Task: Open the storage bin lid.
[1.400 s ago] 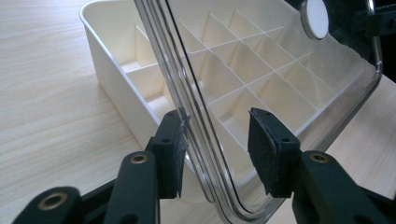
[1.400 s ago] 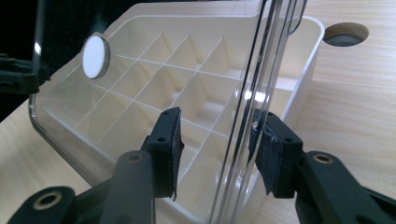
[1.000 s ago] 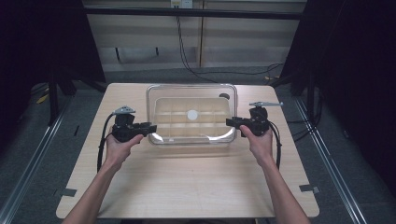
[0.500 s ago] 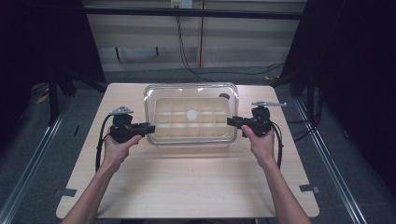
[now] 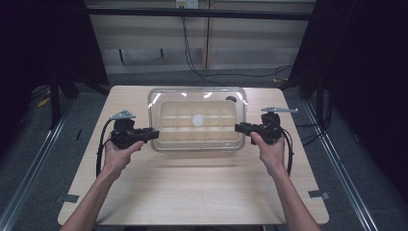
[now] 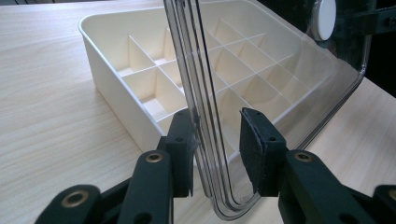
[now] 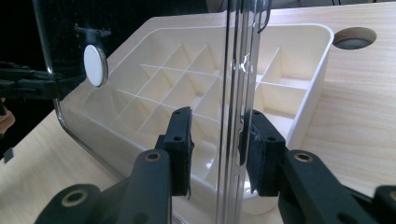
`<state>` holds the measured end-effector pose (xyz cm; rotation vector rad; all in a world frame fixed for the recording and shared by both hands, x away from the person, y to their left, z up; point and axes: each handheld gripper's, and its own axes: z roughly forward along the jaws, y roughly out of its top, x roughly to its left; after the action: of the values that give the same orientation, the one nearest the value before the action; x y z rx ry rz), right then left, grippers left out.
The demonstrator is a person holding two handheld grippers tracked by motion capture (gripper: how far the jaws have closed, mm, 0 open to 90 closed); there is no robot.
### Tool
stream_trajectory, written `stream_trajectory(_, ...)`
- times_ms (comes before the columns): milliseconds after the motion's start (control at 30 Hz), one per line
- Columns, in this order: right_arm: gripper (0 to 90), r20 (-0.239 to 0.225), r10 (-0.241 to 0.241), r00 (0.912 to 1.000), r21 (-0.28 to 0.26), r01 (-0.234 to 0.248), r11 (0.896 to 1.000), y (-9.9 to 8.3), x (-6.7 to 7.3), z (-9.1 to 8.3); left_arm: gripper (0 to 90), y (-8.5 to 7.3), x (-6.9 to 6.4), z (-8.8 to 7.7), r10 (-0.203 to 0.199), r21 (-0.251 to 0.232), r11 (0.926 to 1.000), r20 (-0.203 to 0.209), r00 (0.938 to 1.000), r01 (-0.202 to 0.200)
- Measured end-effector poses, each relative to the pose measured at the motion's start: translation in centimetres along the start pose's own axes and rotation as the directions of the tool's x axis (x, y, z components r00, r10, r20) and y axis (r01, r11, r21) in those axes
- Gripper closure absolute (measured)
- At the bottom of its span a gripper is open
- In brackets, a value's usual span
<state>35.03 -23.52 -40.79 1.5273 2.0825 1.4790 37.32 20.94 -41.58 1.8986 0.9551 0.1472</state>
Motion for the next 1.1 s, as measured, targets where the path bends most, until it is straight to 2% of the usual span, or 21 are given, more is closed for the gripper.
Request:
stream_trajectory(100, 65.5, -0.005, -0.004, 1.0, -0.004, 0.004, 1.0, -0.1, 0.2, -0.3, 66.9, 0.1, -0.2, -0.4, 0.014, 0.0, 0.9999, 0.0, 0.9999, -0.014)
stream_trajectory(367, 65.9, -0.005, -0.005, 1.0, -0.003, 0.005, 1.0, -0.4, 0.5, -0.6, 66.8, -0.4, -0.4, -0.5, 0.013, 0.016, 0.9998, 0.004, 0.9999, -0.013)
stream_trajectory(467, 66.6, -0.013, -0.001, 0.9999, -0.006, 0.001, 1.0, -0.6, 0.7, -0.9, 66.8, -0.6, -0.6, -0.6, 0.0, 0.011, 0.9999, 0.009, 1.0, 0.0)
stream_trajectory(600, 67.1, -0.019, -0.001, 0.9998, -0.015, 0.001, 1.0, -0.9, 1.0, -1.3, 66.8, -0.9, -0.8, -0.9, 0.014, 0.019, 0.9997, 0.014, 0.9998, -0.015)
stream_trajectory(767, 67.4, -0.025, 0.014, 0.9996, -0.015, -0.015, 1.0, -1.4, 1.0, -1.6, 66.7, -1.5, -1.0, -0.8, 0.006, 0.031, 0.9995, 0.014, 0.9999, -0.006)
stream_trajectory(800, 67.4, -0.024, 0.015, 0.9996, -0.01, -0.015, 1.0, -1.5, 1.0, -1.6, 66.7, -1.7, -1.0, -0.7, -0.007, 0.027, 0.9996, 0.016, 0.9999, 0.006)
stream_trajectory(933, 67.8, -0.035, 0.03, 0.9989, -0.015, -0.031, 0.999, -2.0, 0.9, -1.6, 66.7, -1.8, -1.0, -0.8, 0.001, 0.039, 0.9992, 0.022, 0.9998, -0.002)
stream_trajectory(1100, 68.4, -0.048, 0.029, 0.9984, -0.015, -0.03, 0.999, -2.2, 1.0, -1.8, 66.7, -2.0, -1.2, -1.2, -0.003, 0.031, 0.9995, 0.021, 0.9998, 0.003)
